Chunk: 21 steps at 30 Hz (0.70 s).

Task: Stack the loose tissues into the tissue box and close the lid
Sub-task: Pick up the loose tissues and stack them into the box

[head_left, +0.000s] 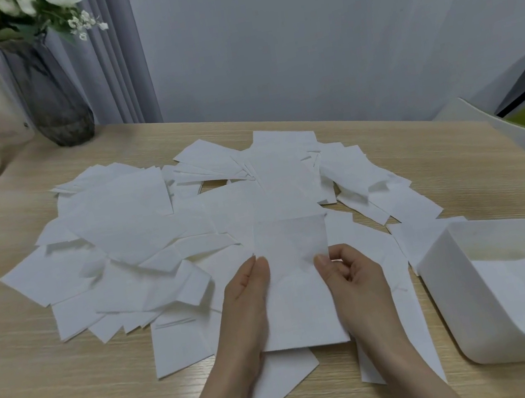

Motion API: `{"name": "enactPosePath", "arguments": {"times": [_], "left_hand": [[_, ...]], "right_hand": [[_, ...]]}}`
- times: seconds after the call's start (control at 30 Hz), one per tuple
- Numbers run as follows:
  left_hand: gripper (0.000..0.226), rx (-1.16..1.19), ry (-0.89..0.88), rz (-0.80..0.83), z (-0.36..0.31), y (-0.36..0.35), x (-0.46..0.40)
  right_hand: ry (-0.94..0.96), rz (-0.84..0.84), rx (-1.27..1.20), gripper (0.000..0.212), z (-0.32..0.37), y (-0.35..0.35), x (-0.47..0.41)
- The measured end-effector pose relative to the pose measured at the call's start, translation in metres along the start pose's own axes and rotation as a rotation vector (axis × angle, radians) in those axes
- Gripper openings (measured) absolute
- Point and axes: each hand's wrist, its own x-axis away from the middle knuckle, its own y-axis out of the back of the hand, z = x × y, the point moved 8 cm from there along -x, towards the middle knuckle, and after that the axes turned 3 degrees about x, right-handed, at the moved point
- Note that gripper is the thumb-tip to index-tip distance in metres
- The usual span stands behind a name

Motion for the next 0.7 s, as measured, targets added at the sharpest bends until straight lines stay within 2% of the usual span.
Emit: {"name": "enactPosePath", "arguments": {"times": [0.13,0.3,0.5,0.7], "left_hand": [[0.026,-0.042,-0.007,0.067,-0.001,-0.005,0.001],[0.026,-0.050,-0.016,0.065,-0.003,-0.004,0.002],[0.023,0.036,-0.006,-0.047,-0.004,0.006,0.001],[0.026,0.011,-0.054,-0.120,-0.013,0.016,0.007]], "right_hand": [[-0.001,0.008,-0.010,0.017,0.002,0.000,0.000],[0.000,0.024,-0.041,0.012,0.001,0.001,0.001],[-0.006,-0.028,-0.002,0.008,-0.006,0.023,0.000],[0.003,-0.178,0.106,0.012,-0.018,0.067,-0.001]]}}
